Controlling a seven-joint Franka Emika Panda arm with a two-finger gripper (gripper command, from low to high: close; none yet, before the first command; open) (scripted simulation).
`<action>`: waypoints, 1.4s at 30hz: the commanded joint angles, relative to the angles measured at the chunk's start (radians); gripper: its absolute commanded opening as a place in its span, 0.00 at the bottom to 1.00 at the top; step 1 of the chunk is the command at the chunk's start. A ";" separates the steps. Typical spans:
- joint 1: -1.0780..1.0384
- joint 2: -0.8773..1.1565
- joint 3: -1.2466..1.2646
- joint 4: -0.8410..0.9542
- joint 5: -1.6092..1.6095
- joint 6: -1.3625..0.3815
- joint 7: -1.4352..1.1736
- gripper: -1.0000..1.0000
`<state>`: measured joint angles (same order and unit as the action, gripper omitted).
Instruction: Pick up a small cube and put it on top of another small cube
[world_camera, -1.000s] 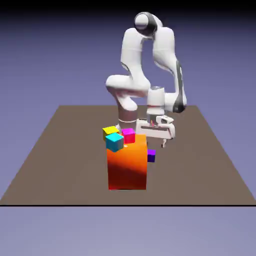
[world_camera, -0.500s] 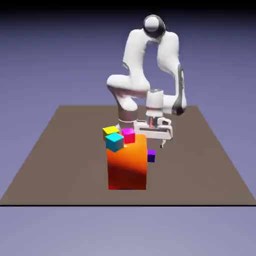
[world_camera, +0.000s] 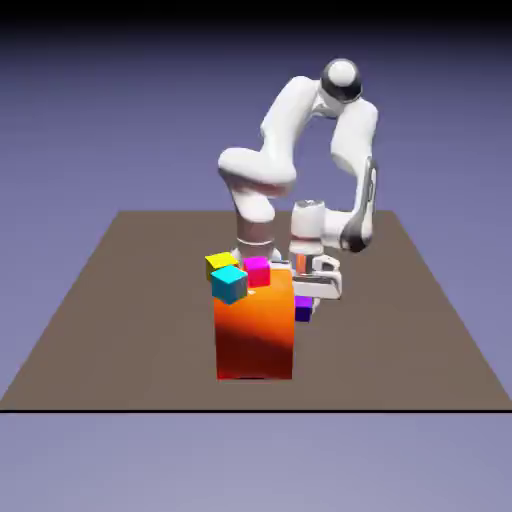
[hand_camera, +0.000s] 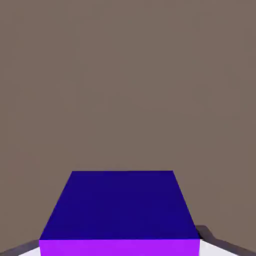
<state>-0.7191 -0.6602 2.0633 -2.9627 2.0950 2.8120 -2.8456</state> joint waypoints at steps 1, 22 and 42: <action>0.024 0.036 -0.032 -0.009 -0.027 0.030 0.013 0.00; 0.309 0.368 -0.668 0.016 -0.452 0.210 0.443 0.00; 0.364 0.091 -1.369 0.176 -1.113 -0.199 0.481 0.00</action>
<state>-0.3549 -0.5688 0.6943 -2.7870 0.9808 2.6126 -2.3638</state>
